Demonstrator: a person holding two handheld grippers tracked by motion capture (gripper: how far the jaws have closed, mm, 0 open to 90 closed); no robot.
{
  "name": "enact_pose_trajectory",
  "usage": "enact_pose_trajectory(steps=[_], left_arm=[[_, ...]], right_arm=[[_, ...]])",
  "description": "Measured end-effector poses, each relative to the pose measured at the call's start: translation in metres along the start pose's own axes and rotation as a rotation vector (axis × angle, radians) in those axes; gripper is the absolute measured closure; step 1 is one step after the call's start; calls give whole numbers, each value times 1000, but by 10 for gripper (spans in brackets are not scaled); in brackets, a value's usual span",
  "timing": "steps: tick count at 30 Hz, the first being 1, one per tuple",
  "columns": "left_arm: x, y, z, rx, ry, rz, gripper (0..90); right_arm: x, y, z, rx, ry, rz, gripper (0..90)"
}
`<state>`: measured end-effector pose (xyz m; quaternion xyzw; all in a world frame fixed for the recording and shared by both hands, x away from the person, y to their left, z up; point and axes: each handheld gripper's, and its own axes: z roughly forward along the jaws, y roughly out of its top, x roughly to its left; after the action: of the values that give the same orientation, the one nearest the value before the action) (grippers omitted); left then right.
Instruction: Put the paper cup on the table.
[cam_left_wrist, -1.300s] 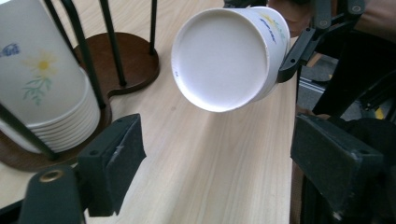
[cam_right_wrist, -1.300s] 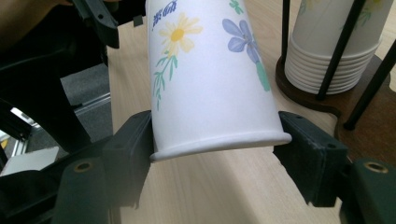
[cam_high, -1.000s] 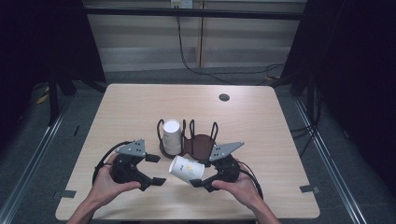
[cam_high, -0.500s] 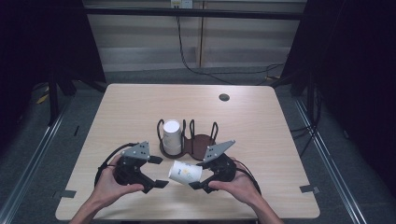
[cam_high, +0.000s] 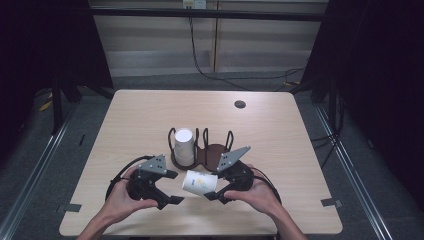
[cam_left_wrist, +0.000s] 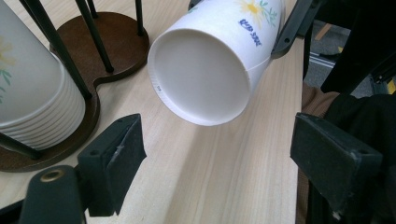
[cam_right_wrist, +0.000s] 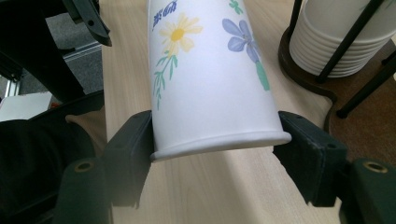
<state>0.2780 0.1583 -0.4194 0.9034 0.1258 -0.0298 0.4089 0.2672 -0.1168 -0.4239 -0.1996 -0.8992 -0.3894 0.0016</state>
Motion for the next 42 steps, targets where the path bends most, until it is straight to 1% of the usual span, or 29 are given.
enact_pose_trajectory(steps=[2,3,5,6,8,9,13,14,15,18,20,21,22,23,28,29,30,31,32,33,34,35,36,38,39,41,42], left_arm=[[1,0,0,8,-1,5,176],[0,-1,1,5,0,-3,176],[1,-1,4,25,-1,11,176],[1,-1,4,25,-1,11,176],[0,-1,7,37,-2,12,176],[-1,0,9,51,-7,17,176],[-1,1,11,56,-8,20,176],[-1,1,12,58,-7,22,176],[-1,2,12,64,-8,28,176],[0,2,12,66,-9,19,167],[1,1,14,75,-1,29,167],[1,1,15,77,-4,24,167],[1,1,16,75,-4,19,167],[0,1,18,92,-10,31,167],[-1,1,20,108,-19,37,180],[-1,1,20,107,-24,44,204],[-1,1,21,96,-26,41,245],[-1,1,21,101,-29,42,256],[-1,1,21,105,-34,39,252],[-1,1,22,111,-31,41,250],[-1,1,23,117,-35,42,248],[-1,1,24,129,-38,53,248],[-1,0,26,139,-38,54,248],[-1,0,28,148,-38,61,256],[-2,-1,29,147,-43,55,265],[-2,-1,32,161,-48,64,292],[-3,-1,33,166,-57,68,300]], right_arm=[[0,2,-1,3,5,-7,297],[0,3,-1,7,7,-9,297],[0,5,0,25,14,-18,297],[0,5,0,25,14,-18,297],[1,6,2,49,15,-28,297],[1,8,4,68,20,-37,297],[0,10,5,81,22,-46,297],[0,11,6,95,27,-55,298],[0,11,6,95,27,-55,298],[0,12,8,115,34,-59,298],[1,12,9,116,39,-63,298],[2,13,11,126,39,-63,299],[1,14,11,130,41,-75,299],[2,15,12,135,39,-77,299],[5,19,14,160,40,-94,299],[6,20,15,168,38,-99,298],[6,21,15,175,40,-108,299],[7,21,16,183,43,-111,299],[7,21,17,183,48,-107,299],[7,21,18,189,43,-106,299],[7,21,19,191,51,-112,299],[8,21,20,196,54,-111,299],[8,21,21,200,60,-120,299],[9,22,22,208,63,-118,298],[9,22,23,212,67,-119,297],[10,22,25,224,70,-119,296],[11,21,26,222,73,-128,296]])
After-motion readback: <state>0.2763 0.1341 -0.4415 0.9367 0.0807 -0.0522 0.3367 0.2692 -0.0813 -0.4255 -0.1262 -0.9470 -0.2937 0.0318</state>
